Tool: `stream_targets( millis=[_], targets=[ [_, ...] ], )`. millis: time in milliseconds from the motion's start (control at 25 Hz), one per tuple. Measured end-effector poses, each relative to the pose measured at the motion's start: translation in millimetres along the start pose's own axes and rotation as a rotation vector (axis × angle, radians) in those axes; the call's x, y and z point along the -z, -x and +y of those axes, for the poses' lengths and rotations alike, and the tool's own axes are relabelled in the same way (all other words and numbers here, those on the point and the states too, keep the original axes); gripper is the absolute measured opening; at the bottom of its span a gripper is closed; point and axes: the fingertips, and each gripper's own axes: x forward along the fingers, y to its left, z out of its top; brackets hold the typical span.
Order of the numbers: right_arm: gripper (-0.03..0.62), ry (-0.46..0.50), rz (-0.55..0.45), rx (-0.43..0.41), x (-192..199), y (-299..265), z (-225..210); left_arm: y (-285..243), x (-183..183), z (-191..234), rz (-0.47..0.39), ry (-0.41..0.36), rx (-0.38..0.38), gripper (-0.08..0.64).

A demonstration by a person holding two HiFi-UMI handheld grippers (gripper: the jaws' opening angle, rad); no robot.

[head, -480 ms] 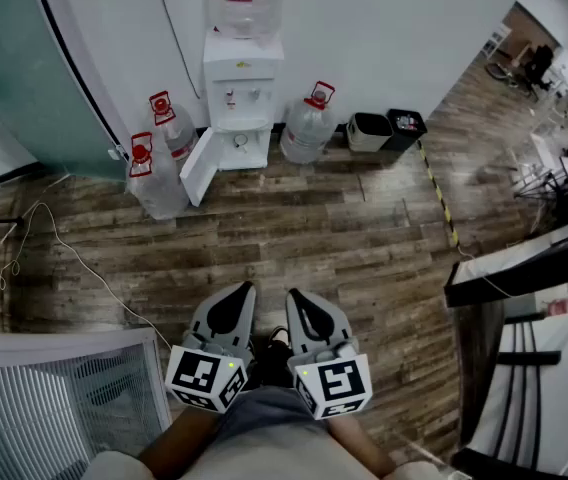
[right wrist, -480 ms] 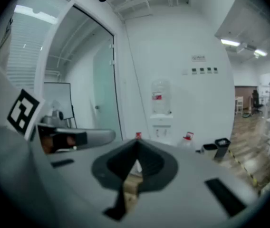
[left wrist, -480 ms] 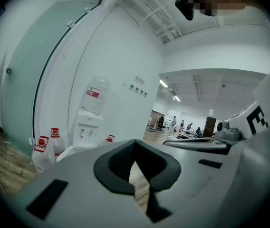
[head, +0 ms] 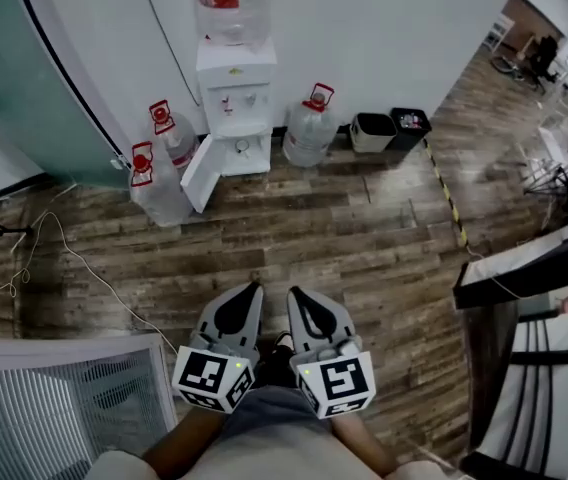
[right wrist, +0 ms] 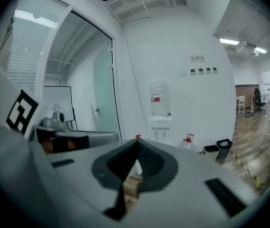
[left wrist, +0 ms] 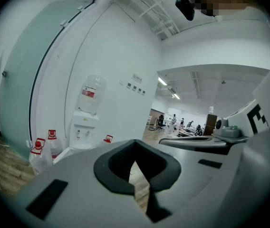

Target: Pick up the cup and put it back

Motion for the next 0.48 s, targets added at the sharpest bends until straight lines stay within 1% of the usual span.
stream_targets(
  millis=[160, 480],
  targets=[
    [0.023, -0.039, -0.018, -0.031, 0.8, 1.1, -12.3, -11.4, 1.5, -12.6, 0.005, -0.018, -0.001, 0.008],
    [0.023, -0.049, -0.011, -0.062, 7.3, 3.5, -34.3, -23.8, 5.6, -27.1, 0.017, -0.016, -0.038, 0.008]
  ],
)
